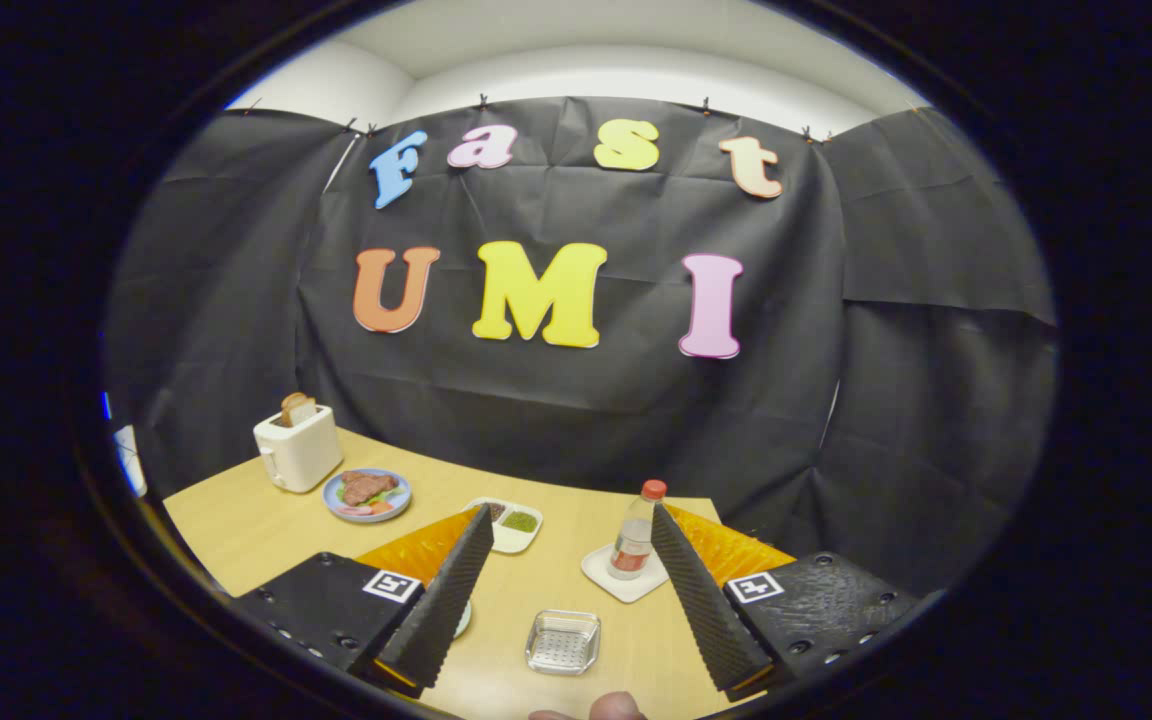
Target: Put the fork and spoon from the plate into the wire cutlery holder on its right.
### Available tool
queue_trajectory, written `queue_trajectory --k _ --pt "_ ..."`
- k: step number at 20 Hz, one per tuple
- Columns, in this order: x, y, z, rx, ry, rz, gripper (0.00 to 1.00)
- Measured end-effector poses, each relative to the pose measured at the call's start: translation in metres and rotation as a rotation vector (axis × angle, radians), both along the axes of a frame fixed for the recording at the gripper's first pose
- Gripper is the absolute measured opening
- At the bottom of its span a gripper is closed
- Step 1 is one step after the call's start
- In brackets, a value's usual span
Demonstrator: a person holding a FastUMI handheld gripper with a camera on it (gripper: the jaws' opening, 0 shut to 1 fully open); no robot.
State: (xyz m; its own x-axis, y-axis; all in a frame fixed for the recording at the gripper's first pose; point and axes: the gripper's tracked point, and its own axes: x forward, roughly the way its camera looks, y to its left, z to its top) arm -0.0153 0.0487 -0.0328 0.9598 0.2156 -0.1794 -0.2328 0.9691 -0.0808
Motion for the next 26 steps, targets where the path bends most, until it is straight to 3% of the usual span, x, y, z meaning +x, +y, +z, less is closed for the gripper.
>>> queue_trajectory --k 4,10,20,26 --pt "-0.012 0.028 -0.024 -0.062 0.095 0.074 0.95" --pt "-0.023 0.047 -0.090 -0.132 0.333 0.052 0.95" --pt "-0.062 0.110 -0.186 -0.198 0.885 0.133 0.96" --pt "-0.081 0.128 -0.234 -0.195 1.202 0.086 0.95"
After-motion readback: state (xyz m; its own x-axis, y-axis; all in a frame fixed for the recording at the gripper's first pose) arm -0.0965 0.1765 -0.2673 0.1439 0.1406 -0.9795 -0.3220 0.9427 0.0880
